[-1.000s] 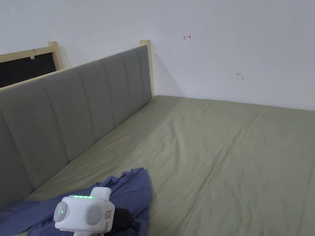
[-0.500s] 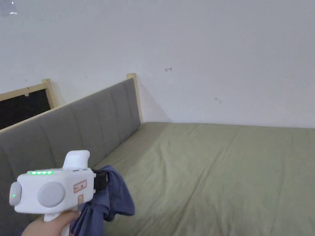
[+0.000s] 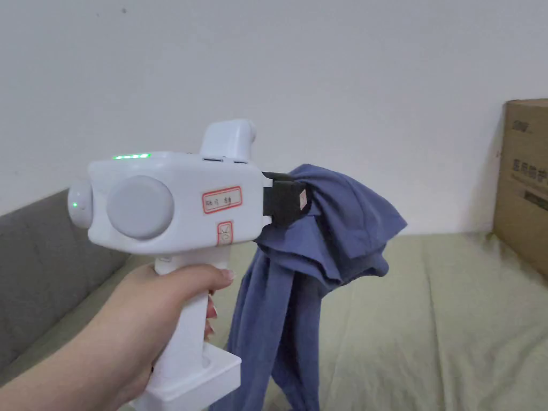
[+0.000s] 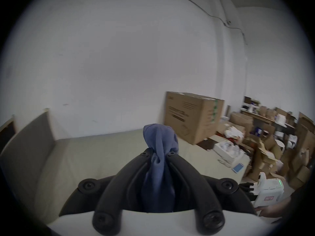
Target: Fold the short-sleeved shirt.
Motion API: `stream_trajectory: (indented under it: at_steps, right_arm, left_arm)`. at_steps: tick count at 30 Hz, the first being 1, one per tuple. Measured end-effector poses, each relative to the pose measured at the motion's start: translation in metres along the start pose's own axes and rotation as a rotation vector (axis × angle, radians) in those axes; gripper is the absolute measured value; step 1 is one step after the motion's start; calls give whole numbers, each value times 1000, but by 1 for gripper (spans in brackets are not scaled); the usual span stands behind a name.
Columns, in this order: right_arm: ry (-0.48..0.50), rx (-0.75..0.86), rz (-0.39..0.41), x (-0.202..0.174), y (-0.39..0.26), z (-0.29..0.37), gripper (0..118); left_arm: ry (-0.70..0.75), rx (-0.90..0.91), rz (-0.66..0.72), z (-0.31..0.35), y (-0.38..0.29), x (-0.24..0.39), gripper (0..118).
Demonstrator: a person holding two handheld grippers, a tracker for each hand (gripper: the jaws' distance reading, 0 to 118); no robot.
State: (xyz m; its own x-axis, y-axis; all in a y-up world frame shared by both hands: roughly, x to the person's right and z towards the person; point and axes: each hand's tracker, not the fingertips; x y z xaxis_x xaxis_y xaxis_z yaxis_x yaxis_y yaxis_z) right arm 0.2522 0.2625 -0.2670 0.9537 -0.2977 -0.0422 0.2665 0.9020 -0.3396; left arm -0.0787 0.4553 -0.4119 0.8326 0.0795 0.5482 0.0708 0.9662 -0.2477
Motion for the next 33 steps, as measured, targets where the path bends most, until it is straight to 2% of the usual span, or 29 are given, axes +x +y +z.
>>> stream_trajectory:
  at_steps: [4, 9, 12, 13, 14, 15, 16, 18, 20, 22, 24, 26, 27, 29, 30, 31, 33]
  right_arm:
    - [-59, 4, -24, 28, 1, 7, 0]
    - [-128, -48, -71, 58, -13, 0, 0]
    - [-144, -91, -75, 68, -25, -7, 0]
    - [-146, -104, -70, 71, -30, -10, 0]
    - [-148, -120, -65, 71, -33, -13, 0]
    - [-149, -132, -62, 71, -36, -15, 0]
    - [-148, -143, -63, 70, -39, -18, 0]
    - [-144, -163, -64, 67, -43, -23, 0]
    - [-140, -176, -62, 62, -43, -27, 0]
    - [-128, -175, -58, 55, -41, -27, 0]
    - [-103, -149, -48, 48, -36, -25, 0]
    - [-84, -114, -26, 39, -30, -23, 0]
    - [-80, -94, -13, 34, -27, -22, 0]
    - [-70, -34, 13, 24, -24, -18, 0]
    - [-68, -1, 21, 20, -23, -16, 0]
    - [-71, 33, 27, 15, -24, -14, 0]
    - [-87, 112, 38, 7, -26, -8, 0]
  left_arm:
    - [-191, -266, 171, -87, -56, 12, 10]
    - [-122, -612, 260, -164, -204, 11, 10]
    - [14, -725, 315, -175, -278, -3, 12]
    - [16, -733, 340, -174, -296, -9, 23]
    - [-10, -716, 340, -169, -306, -15, 48]
    - [-7, -705, 351, -165, -311, -19, 86]
    - [7, -705, 353, -157, -319, -19, 118]
    - [-4, -619, 389, -144, -313, -27, 109]
    - [-7, -601, 409, -125, -288, -32, 110]
    - [11, -473, 374, -96, -261, -37, 110]
    - [71, -335, 313, -60, -227, -39, 110]
    - [203, -127, 235, -9, -209, -25, 101]
    - [268, -19, 192, 13, -208, -17, 90]
    - [365, 118, 121, 50, -206, 1, 38]
    - [395, 161, 96, 64, -209, 7, 5]
    - [405, 150, 61, 72, -213, 10, 0]
    - [433, 153, 92, 92, -225, 14, 0]
